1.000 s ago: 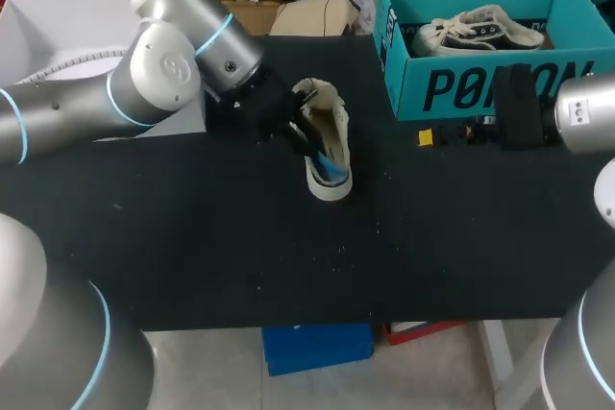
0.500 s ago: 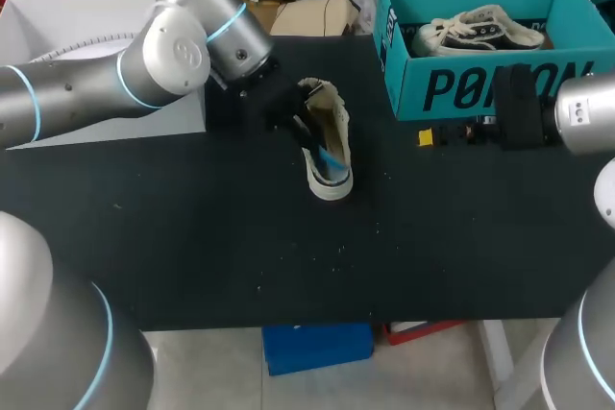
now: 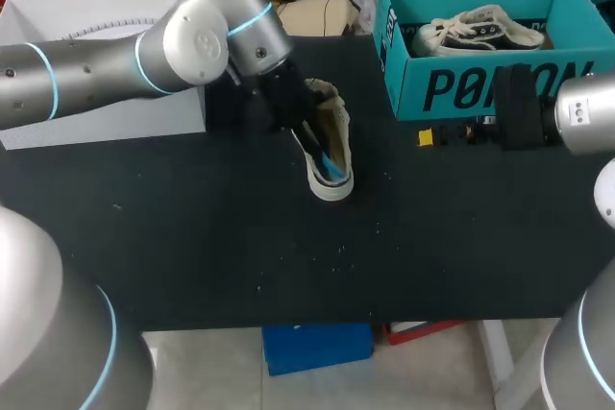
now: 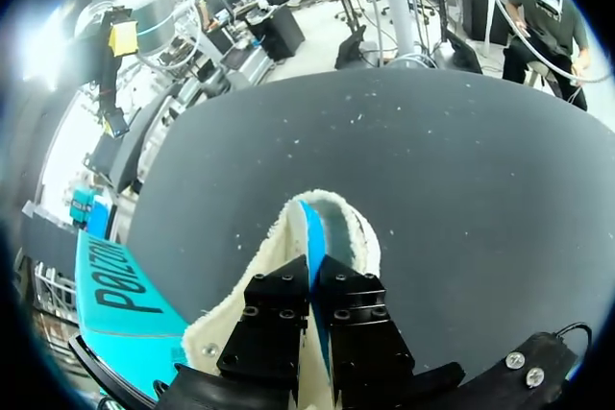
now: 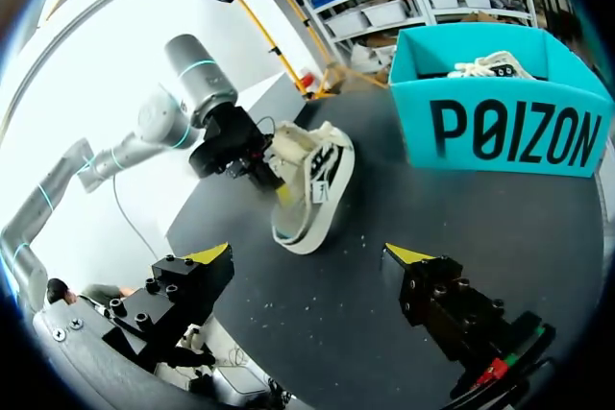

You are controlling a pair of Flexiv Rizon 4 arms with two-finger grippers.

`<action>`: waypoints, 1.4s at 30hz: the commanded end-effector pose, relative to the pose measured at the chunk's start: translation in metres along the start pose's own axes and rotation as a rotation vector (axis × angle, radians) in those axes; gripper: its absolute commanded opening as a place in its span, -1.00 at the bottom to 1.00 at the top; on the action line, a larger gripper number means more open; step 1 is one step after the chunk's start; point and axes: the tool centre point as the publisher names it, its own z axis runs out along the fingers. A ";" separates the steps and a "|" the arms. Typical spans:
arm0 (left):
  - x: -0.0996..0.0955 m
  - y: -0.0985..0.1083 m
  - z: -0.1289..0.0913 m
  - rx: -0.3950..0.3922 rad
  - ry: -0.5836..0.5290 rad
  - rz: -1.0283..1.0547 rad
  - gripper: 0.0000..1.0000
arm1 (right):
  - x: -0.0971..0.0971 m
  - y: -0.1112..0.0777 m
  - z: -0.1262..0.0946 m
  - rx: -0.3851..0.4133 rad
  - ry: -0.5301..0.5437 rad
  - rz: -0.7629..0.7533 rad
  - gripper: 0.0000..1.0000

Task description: Take the shoe out of the shoebox, open the shoe tongue, remove and reinsert the insole, then place the shoe into the shoebox

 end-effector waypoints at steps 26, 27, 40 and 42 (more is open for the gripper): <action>-0.007 -0.025 -0.016 -0.036 0.162 0.088 -1.00 | 0.000 0.001 0.001 0.001 -0.001 0.001 1.00; -0.006 -0.027 -0.014 -0.035 0.163 0.088 -1.00 | 0.000 0.001 0.001 0.001 -0.001 0.001 1.00; 0.003 -0.025 0.014 -0.030 0.241 0.103 -1.00 | 0.000 0.001 0.001 0.001 -0.001 0.001 1.00; 0.004 -0.024 0.019 -0.025 0.256 0.110 -1.00 | 0.000 0.001 0.001 0.001 -0.001 0.001 1.00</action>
